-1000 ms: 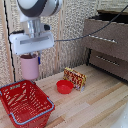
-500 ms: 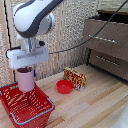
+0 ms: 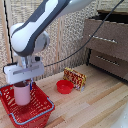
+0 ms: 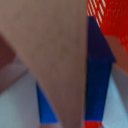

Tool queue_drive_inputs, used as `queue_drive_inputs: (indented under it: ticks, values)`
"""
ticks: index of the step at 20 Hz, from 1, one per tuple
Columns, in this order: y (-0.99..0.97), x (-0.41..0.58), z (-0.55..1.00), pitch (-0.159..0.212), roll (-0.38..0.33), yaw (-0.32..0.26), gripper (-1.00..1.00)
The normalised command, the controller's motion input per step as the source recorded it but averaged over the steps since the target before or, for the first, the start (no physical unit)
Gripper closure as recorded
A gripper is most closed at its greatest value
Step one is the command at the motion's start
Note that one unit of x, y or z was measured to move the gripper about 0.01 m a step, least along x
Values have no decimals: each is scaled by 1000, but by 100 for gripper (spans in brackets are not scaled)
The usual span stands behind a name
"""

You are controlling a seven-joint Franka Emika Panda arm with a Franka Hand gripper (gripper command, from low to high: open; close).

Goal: Move your gripper towards the pink mug and hold it gently. Lift the pink mug from the surface. Position it above the basket, lowering it gently until it is placed inside. Release the grip on the pink mug, completing the task.

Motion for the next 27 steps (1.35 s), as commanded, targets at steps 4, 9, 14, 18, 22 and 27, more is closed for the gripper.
queue_drive_inputs:
  ticks: [4,9,14,18,22,27]
  values:
    - [159,100,-280,0,-181,82,100]
    - [200,11,-113,-39,-74,19,-100]
    - [151,0,129,-147,-1,-6,-100]
    - [30,0,343,-138,0,-22,-100]
    - [0,119,571,-45,7,-67,-100]
    - [22,244,807,3,1,-71,-100]
